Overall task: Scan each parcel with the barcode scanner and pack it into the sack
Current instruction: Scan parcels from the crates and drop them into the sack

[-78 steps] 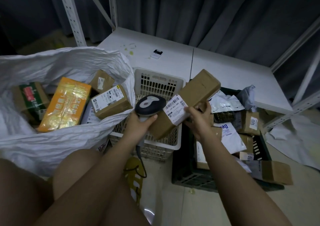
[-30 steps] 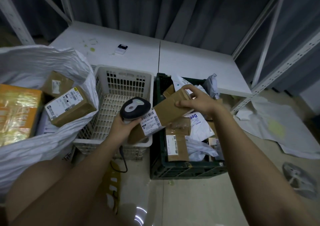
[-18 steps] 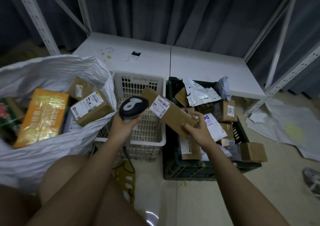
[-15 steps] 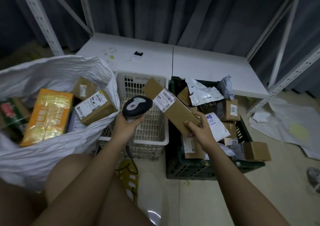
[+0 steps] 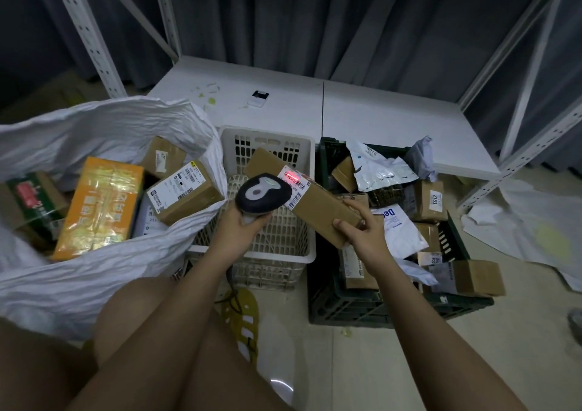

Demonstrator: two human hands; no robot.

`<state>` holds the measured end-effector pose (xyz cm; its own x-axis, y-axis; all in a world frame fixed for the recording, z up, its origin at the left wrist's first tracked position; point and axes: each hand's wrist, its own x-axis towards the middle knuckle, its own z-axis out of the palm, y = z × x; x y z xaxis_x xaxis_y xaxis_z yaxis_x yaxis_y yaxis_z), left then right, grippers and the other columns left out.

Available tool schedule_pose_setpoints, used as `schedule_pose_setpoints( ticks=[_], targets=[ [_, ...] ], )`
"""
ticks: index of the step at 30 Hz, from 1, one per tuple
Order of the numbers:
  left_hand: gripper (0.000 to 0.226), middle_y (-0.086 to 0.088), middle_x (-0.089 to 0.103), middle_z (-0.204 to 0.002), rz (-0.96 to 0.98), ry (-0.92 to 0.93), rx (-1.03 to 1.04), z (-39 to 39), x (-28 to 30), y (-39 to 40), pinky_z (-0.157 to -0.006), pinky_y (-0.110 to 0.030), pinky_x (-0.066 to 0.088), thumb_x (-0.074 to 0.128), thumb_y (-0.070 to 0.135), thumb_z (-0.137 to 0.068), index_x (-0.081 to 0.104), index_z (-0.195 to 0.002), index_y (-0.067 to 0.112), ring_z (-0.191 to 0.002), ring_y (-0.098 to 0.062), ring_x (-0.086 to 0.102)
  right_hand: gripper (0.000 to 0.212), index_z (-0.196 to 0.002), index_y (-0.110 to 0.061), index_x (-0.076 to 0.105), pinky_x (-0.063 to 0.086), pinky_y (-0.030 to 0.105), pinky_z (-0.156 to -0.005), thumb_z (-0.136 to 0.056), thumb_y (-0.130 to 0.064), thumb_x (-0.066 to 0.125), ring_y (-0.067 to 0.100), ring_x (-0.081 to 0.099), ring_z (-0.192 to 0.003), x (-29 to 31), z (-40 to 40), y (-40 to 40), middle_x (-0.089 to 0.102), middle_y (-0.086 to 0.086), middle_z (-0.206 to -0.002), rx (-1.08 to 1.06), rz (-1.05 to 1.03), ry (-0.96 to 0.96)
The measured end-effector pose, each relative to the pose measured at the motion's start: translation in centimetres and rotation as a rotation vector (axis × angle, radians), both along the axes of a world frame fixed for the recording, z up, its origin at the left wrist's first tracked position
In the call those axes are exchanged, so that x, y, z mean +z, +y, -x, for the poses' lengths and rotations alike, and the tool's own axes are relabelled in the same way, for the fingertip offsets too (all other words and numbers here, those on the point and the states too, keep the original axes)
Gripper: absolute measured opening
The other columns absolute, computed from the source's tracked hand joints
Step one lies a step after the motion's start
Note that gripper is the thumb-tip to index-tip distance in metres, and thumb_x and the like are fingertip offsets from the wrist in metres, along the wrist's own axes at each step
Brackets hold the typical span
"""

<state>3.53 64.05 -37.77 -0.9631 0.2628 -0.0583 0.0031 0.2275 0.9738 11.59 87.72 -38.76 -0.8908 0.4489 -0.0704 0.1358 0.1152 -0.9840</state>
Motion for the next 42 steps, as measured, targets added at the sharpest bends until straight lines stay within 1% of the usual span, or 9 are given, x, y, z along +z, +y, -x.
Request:
schedule_pose_setpoints(
  ticks=[4, 19, 24, 28, 32, 34, 37, 40, 42],
  targets=[
    [0.057, -0.001, 0.057, -0.131, 0.062, -0.001, -0.017, 0.2, -0.2, -0.1, -0.104, -0.042, 0.042, 0.072, 0.026, -0.085, 0.047, -0.136, 0.019, -0.12, -0.018, 0.053, 0.04, -0.119, -0.026, 0.063, 0.058, 0.039, -0.081, -0.084, -0.008, 0.072, 0.025, 0.057, -0.11, -0.6, 0.2, 0.5, 0.052, 0.01, -0.128, 0.007, -0.072, -0.016],
    [0.059, -0.001, 0.057, -0.13, 0.026, -0.017, -0.003, -0.4, 0.6, 0.2, -0.103, -0.038, 0.043, 0.072, 0.021, -0.085, 0.046, -0.137, 0.016, -0.119, -0.017, 0.053, 0.043, -0.121, -0.029, 0.064, 0.055, 0.049, -0.087, -0.081, -0.015, 0.076, 0.028, 0.055, -0.111, -0.1, 0.4, 0.6, 0.049, 0.012, -0.129, 0.02, -0.151, -0.03],
    [0.057, 0.001, 0.053, -0.129, -0.078, -0.009, 0.088, -0.2, 2.7, 0.0, -0.093, -0.023, 0.038, 0.069, 0.011, -0.086, 0.044, -0.138, 0.012, -0.116, -0.01, 0.048, 0.045, -0.124, -0.027, 0.061, 0.052, 0.011, -0.068, -0.084, -0.013, 0.073, 0.023, 0.051, -0.111, 2.0, 0.9, -0.6, 0.045, 0.008, -0.129, 0.028, -0.167, -0.022],
    [0.059, 0.001, 0.052, -0.132, -0.099, 0.059, 0.192, 1.0, 5.4, -2.9, -0.098, -0.028, 0.04, 0.069, 0.012, -0.086, 0.043, -0.139, 0.013, -0.119, -0.012, 0.048, 0.045, -0.119, -0.038, 0.059, 0.053, 0.039, -0.093, -0.081, -0.02, 0.076, 0.025, 0.05, -0.118, 4.5, 3.0, -3.2, 0.044, 0.007, -0.132, 0.064, -0.188, 0.049],
    [0.059, -0.003, 0.055, -0.133, -0.113, 0.156, 0.331, 2.0, 8.9, -8.2, -0.099, -0.033, 0.045, 0.07, 0.009, -0.085, 0.044, -0.138, 0.011, -0.12, -0.018, 0.053, 0.045, -0.125, -0.031, 0.054, 0.048, 0.008, -0.068, -0.087, -0.017, 0.071, 0.018, 0.045, -0.113, 8.0, 6.0, -7.7, 0.037, 0.005, -0.128, 0.142, -0.234, 0.102],
    [0.057, -0.002, 0.058, -0.128, -0.104, 0.191, 0.4, 2.1, 10.3, -11.2, -0.094, -0.026, 0.047, 0.071, 0.011, -0.084, 0.047, -0.136, 0.012, -0.116, -0.018, 0.056, 0.048, -0.13, -0.026, 0.054, 0.05, 0.009, -0.066, -0.086, -0.019, 0.071, 0.018, 0.045, -0.111, 9.3, 7.6, -10.8, 0.037, 0.005, -0.126, 0.208, -0.276, 0.13],
    [0.054, -0.009, 0.063, -0.121, -0.099, 0.202, 0.528, 1.6, 11.8, -15.8, -0.088, -0.026, 0.049, 0.072, 0.014, -0.083, 0.05, -0.132, 0.01, -0.109, -0.023, 0.06, 0.05, -0.131, -0.026, 0.055, 0.055, 0.033, -0.084, -0.084, -0.021, 0.073, 0.02, 0.047, -0.109, 10.3, 9.8, -16.1, 0.039, 0.005, -0.124, 0.3, -0.281, 0.137],
    [0.053, -0.001, 0.067, -0.101, -0.136, 0.212, 0.665, 0.8, 12.6, -20.7, -0.078, -0.023, 0.054, 0.075, 0.02, -0.08, 0.052, -0.127, 0.013, -0.087, -0.005, 0.066, 0.049, -0.129, -0.024, 0.055, 0.046, 0.03, -0.089, -0.084, -0.023, 0.073, 0.017, 0.045, -0.106, 11.1, 11.6, -21.8, 0.037, 0.003, -0.122, 0.382, -0.327, 0.145],
    [0.044, 0.003, 0.064, -0.095, -0.111, 0.206, 0.757, -0.1, 12.7, -23.8, -0.07, -0.011, 0.049, 0.069, 0.01, -0.084, 0.05, -0.123, 0.014, -0.076, 0.004, 0.064, 0.049, -0.128, -0.023, 0.053, 0.041, 0.026, -0.087, -0.083, -0.027, 0.073, 0.013, 0.044, -0.103, 11.1, 12.6, -25.2, 0.038, 0.002, -0.126, 0.432, -0.405, 0.16]
  ],
)
